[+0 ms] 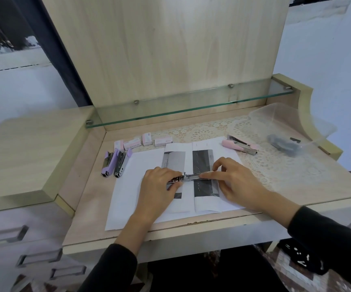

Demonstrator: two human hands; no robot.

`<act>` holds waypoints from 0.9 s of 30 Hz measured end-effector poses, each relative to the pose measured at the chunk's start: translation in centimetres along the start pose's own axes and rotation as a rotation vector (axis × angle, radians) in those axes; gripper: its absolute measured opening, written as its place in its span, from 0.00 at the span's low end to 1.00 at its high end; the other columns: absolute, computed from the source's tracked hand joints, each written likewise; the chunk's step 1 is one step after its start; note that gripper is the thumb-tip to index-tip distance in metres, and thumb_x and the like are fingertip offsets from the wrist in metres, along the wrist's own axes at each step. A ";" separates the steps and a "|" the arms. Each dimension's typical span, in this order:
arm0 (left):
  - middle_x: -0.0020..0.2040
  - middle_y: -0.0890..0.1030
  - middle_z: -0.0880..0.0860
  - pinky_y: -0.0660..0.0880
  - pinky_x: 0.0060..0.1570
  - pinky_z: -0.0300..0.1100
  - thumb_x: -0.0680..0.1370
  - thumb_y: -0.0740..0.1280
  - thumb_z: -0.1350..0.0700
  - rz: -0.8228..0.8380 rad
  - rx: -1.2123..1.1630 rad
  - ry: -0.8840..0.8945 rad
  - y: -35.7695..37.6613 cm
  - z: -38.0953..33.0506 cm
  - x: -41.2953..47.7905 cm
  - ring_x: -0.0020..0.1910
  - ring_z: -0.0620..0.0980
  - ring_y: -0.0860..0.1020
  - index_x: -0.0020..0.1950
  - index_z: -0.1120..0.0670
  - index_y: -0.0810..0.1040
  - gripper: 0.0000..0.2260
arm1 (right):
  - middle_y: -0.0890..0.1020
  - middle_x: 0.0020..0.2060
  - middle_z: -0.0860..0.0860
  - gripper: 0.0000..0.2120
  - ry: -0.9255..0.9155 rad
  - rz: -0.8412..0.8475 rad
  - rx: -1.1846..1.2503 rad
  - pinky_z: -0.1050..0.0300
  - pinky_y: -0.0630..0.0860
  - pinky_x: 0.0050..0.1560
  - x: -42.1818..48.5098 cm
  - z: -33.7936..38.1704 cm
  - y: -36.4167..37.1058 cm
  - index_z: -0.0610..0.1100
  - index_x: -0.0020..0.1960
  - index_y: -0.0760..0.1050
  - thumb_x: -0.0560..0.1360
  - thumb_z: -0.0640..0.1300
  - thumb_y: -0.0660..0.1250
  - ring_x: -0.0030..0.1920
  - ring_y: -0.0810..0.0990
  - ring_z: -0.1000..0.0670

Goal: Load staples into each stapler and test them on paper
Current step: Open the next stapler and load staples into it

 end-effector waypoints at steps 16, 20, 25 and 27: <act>0.39 0.84 0.49 0.70 0.44 0.35 0.66 0.71 0.56 -0.103 -0.060 0.042 -0.2 0.1 -0.3 0.42 0.45 0.75 0.43 0.55 0.83 0.07 | 0.80 0.40 0.48 0.12 0.267 -0.082 0.199 0.62 0.67 0.39 0.4 -0.7 0.3 0.44 0.51 0.81 0.67 0.41 0.73 0.39 0.70 0.54; 0.39 0.84 0.49 0.71 0.43 0.36 0.67 0.71 0.56 -0.123 -0.054 0.111 -0.3 0.0 -0.4 0.43 0.45 0.75 0.43 0.55 0.83 0.07 | 0.80 0.38 0.47 0.07 0.267 -0.087 0.203 0.68 0.61 0.36 0.8 -0.6 0.6 0.42 0.46 0.83 0.67 0.39 0.73 0.38 0.69 0.54; 0.38 0.84 0.51 0.71 0.42 0.37 0.67 0.71 0.57 -0.186 0.000 0.228 -0.4 -0.3 -0.4 0.42 0.46 0.74 0.45 0.57 0.84 0.08 | 0.80 0.39 0.47 0.07 0.302 -0.083 0.221 0.71 0.60 0.37 0.8 -0.7 0.5 0.44 0.46 0.83 0.68 0.40 0.73 0.37 0.70 0.53; 0.37 0.84 0.52 0.70 0.42 0.36 0.65 0.72 0.60 -0.199 0.019 0.244 -0.4 -0.4 -0.5 0.41 0.47 0.73 0.48 0.58 0.83 0.12 | 0.80 0.40 0.48 0.07 0.316 -0.074 0.230 0.69 0.61 0.36 0.9 -0.7 0.5 0.45 0.46 0.83 0.68 0.41 0.73 0.37 0.70 0.53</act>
Point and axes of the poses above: each hand's wrist, its own x-axis towards the middle knuckle, its own y-axis out of the palm, z = x × y, the point moved 4 cm from there along x, towards the middle knuckle
